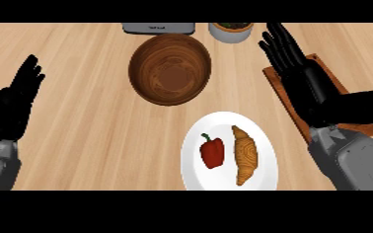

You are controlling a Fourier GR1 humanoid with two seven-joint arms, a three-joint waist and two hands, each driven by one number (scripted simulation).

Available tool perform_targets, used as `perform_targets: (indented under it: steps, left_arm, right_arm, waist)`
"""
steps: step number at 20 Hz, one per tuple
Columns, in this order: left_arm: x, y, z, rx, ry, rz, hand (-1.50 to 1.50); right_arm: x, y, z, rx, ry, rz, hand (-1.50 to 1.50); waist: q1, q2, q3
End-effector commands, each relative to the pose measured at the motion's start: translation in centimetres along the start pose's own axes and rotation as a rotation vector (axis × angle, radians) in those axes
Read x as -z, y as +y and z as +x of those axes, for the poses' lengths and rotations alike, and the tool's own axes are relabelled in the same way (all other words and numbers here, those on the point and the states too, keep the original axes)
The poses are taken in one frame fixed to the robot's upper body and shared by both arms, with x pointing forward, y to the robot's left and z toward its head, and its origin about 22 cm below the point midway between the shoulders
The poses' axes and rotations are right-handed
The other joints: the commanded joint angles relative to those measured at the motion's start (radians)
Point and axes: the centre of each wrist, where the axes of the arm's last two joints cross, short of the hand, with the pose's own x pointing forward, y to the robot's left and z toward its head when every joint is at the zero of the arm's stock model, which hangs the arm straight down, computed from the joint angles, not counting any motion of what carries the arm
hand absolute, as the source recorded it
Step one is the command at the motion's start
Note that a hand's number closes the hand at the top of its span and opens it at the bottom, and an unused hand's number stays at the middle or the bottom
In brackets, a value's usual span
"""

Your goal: Pick the croissant from the plate and place it in the bowl

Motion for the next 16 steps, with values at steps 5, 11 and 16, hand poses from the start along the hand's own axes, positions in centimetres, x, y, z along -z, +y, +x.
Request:
perform_targets:
  steps: [5, 11, 16]
  left_arm:
    - [-0.8, -2.7, 1.4, -0.303, -0.189, -0.107, 0.0]
    - [-1.5, -3.9, 1.1, -0.396, -0.17, -0.187, 0.0]
    - [-1.1, -3.6, 0.4, -0.412, -0.193, -0.21, 0.0]
  right_arm:
    - [-1.9, -0.4, -5.0, -0.111, 0.274, -0.294, -1.5]
    - [-7.9, -3.2, -11.2, -0.574, 0.459, -0.626, -1.5]
    - [-6.6, -3.4, -9.1, -0.824, 0.406, -0.634, -1.5]
  waist:
    - [-0.042, 0.02, -0.01]
    - [-0.067, 0.013, -0.011]
    - [-0.051, 0.017, -0.011]
